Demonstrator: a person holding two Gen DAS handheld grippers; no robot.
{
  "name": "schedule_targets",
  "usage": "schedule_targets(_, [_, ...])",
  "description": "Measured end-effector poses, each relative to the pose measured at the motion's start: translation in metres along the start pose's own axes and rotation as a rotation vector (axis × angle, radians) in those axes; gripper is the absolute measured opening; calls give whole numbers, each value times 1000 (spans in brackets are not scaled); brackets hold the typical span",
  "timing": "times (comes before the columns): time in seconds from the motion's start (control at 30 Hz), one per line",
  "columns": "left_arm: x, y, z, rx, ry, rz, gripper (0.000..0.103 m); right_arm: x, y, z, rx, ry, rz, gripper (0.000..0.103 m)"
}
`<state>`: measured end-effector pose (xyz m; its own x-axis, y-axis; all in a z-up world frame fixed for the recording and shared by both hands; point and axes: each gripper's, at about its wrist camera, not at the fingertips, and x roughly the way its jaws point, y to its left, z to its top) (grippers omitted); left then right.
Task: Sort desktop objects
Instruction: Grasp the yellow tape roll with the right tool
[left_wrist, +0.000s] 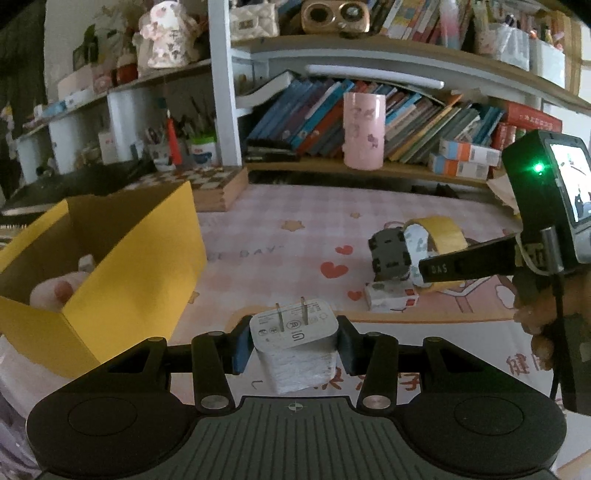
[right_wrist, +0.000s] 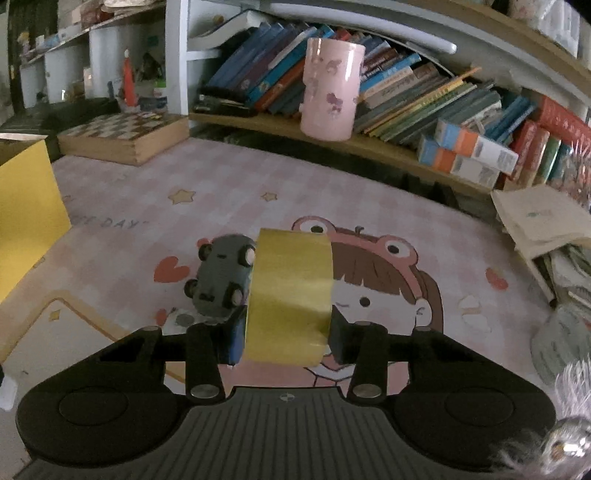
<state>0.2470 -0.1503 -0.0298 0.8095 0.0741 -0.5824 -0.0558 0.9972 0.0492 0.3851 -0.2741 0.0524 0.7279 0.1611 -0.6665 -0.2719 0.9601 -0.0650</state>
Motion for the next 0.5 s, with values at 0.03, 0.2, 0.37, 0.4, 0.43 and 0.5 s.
schedule_targets(0.03, [-1,0,0,4,-1,-3,45,-2,-1,0,3,-3,6,39])
schedule_targets(0.2, [-4,-2,-1,13,-2,-22,45,-22,-8,-4,12,-37,8,39])
schedule_targets(0.37, [-11,-6,-3,21,-8,-46,45,-43,-15,-11,15,-34,-3,38])
schedule_targets(0.4, [-13,-6,-3,23,-10,-49,45,-46,-17,-12,16,-37,-6,38])
schedule_targets(0.43, [-15,-7,-3,24,-14,-52,45,-51,-18,-15,16,-42,-8,38])
schedule_targets(0.5, [-19,-9,-4,28,-23,-59,45,-60,-20,-19,16,-49,-9,38])
